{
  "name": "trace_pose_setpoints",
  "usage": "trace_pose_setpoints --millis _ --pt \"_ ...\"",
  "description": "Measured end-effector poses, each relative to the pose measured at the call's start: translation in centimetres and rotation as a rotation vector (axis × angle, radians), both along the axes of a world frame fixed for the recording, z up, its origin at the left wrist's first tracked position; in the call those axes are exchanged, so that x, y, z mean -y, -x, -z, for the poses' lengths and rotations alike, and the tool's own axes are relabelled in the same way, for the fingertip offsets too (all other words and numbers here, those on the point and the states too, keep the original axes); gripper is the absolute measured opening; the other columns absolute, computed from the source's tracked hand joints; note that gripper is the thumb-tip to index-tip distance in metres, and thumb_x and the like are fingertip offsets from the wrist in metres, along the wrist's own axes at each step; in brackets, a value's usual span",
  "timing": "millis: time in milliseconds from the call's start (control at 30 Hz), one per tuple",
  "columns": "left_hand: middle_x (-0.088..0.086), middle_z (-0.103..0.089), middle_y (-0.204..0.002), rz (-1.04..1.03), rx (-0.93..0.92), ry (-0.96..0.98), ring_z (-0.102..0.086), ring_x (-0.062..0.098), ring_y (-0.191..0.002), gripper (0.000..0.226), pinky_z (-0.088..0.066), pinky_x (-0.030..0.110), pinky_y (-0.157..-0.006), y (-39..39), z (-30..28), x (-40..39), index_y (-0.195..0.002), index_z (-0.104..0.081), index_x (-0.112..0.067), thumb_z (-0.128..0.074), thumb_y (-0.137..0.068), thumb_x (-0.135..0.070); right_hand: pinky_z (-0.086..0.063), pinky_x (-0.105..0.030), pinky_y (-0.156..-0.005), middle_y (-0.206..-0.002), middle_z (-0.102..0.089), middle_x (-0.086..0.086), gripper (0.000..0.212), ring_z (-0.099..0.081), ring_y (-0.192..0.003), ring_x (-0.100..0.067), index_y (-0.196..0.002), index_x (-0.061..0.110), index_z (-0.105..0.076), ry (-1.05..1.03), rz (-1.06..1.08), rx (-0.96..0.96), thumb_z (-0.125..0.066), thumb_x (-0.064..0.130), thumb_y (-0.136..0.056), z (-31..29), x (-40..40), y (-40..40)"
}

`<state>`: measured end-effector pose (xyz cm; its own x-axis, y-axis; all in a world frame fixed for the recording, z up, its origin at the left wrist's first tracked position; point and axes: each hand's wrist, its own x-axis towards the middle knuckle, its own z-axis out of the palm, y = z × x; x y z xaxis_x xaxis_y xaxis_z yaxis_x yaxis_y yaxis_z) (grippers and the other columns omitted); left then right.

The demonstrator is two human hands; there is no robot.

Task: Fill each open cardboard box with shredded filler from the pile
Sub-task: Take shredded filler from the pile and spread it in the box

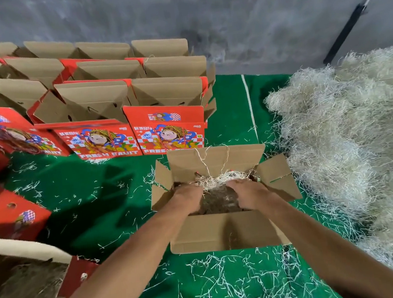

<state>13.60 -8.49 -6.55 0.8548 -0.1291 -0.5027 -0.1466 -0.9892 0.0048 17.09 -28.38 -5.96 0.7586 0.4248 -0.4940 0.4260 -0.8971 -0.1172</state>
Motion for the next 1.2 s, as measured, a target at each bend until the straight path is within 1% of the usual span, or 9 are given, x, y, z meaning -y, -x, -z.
trace_pose_setpoints --millis 100,267,433,567,700,800,967,1100,1200 --pt "0.011 -0.067 -0.114 -0.01 -0.094 0.002 -0.064 0.029 -0.099 0.026 -0.055 0.038 -0.085 -1.2 1.3 -0.2 -0.115 -0.063 -0.009 -0.057 -0.089 -0.009 -0.051 -0.042 -0.095 -0.133 -0.059 -0.011 0.068 -0.059 -0.116 -0.03 -0.151 0.021 -0.03 0.017 0.015 -0.068 -0.056 0.007 -0.09 1.5 0.0 -1.0" --pt "0.009 -0.056 -0.139 -0.038 -0.214 -0.138 -0.054 0.032 -0.125 0.033 -0.047 0.047 -0.097 -2.0 4.4 -0.3 -0.125 -0.061 -0.011 -0.052 -0.094 -0.008 -0.046 -0.043 -0.105 -0.142 -0.056 -0.012 0.053 -0.058 -0.122 -0.028 -0.149 0.017 -0.039 0.053 0.088 -0.132 -0.04 0.002 -0.098 3.8 -0.6 -2.1" --pt "0.001 -0.029 -0.159 0.055 -0.259 -0.297 -0.018 0.025 -0.149 0.052 -0.017 0.049 -0.118 -3.1 6.3 0.5 -0.145 -0.046 -0.022 -0.058 -0.094 -0.018 -0.044 -0.045 -0.104 -0.135 -0.058 -0.011 0.037 -0.055 -0.124 -0.032 -0.134 0.013 -0.057 0.16 0.016 -0.218 -0.042 0.027 -0.103 5.1 -0.9 -2.9" --pt "0.006 -0.045 -0.149 0.081 -0.198 -0.386 -0.039 0.031 -0.138 0.048 -0.034 0.048 -0.107 -3.3 5.7 1.5 -0.14 -0.052 -0.018 -0.06 -0.093 -0.018 -0.051 -0.035 -0.092 -0.129 -0.063 -0.01 0.029 -0.063 -0.113 -0.027 -0.123 0.007 -0.062 0.258 0.018 -0.213 -0.052 0.005 -0.096 4.6 -1.5 -3.2" --pt "0.008 -0.07 -0.111 0.211 -0.02 -0.173 -0.066 0.029 -0.103 0.024 -0.054 0.04 -0.082 -3.9 4.0 1.7 -0.106 -0.071 -0.013 -0.065 -0.085 -0.004 -0.056 -0.042 -0.087 -0.117 -0.066 -0.012 0.03 -0.066 -0.105 -0.031 -0.115 0.006 -0.066 0.259 -0.054 -0.007 -0.056 -0.004 -0.089 3.4 -2.5 -4.2" --pt "0.013 -0.069 -0.114 0.129 -0.135 -0.046 -0.066 0.03 -0.103 0.025 -0.054 0.043 -0.091 -4.1 4.3 1.6 -0.11 -0.068 -0.005 -0.059 -0.088 0.002 -0.052 -0.04 -0.095 -0.123 -0.064 -0.015 0.03 -0.063 -0.111 -0.031 -0.122 0.008 -0.062 0.206 -0.077 -0.115 -0.058 0.004 -0.093 4.1 -1.9 -4.3" --pt "0.009 -0.056 -0.138 -0.026 -0.416 -0.174 -0.054 0.027 -0.125 0.032 -0.042 0.043 -0.107 -3.5 7.0 0.6 -0.128 -0.06 -0.012 -0.05 -0.098 -0.015 -0.049 -0.043 -0.1 -0.139 -0.053 -0.015 0.053 -0.056 -0.124 -0.032 -0.138 0.014 -0.05 0.275 -0.082 -0.152 -0.067 0.018 -0.088 6.5 -1.3 -3.3" --pt "0.009 -0.02 -0.161 0.033 -0.419 -0.351 -0.03 0.029 -0.144 0.068 -0.035 0.043 -0.112 -2.9 7.8 1.3 -0.153 -0.032 -0.022 -0.062 -0.093 -0.033 -0.031 -0.042 -0.115 -0.149 -0.044 -0.015 0.071 -0.042 -0.138 -0.031 -0.145 0.012 -0.042 0.331 -0.102 -0.104 -0.075 0.023 -0.083 7.3 -1.4 -3.2" --pt "0.009 -0.008 -0.163 -0.013 -0.378 -0.344 -0.013 0.029 -0.149 0.075 -0.022 0.045 -0.117 -2.8 7.2 1.8 -0.157 -0.015 -0.019 -0.058 -0.096 -0.027 -0.016 -0.046 -0.122 -0.155 -0.032 -0.018 0.091 -0.033 -0.144 -0.029 -0.152 0.006 -0.026 0.416 -0.142 -0.103 -0.074 0.034 -0.08 7.2 -0.9 -2.4"
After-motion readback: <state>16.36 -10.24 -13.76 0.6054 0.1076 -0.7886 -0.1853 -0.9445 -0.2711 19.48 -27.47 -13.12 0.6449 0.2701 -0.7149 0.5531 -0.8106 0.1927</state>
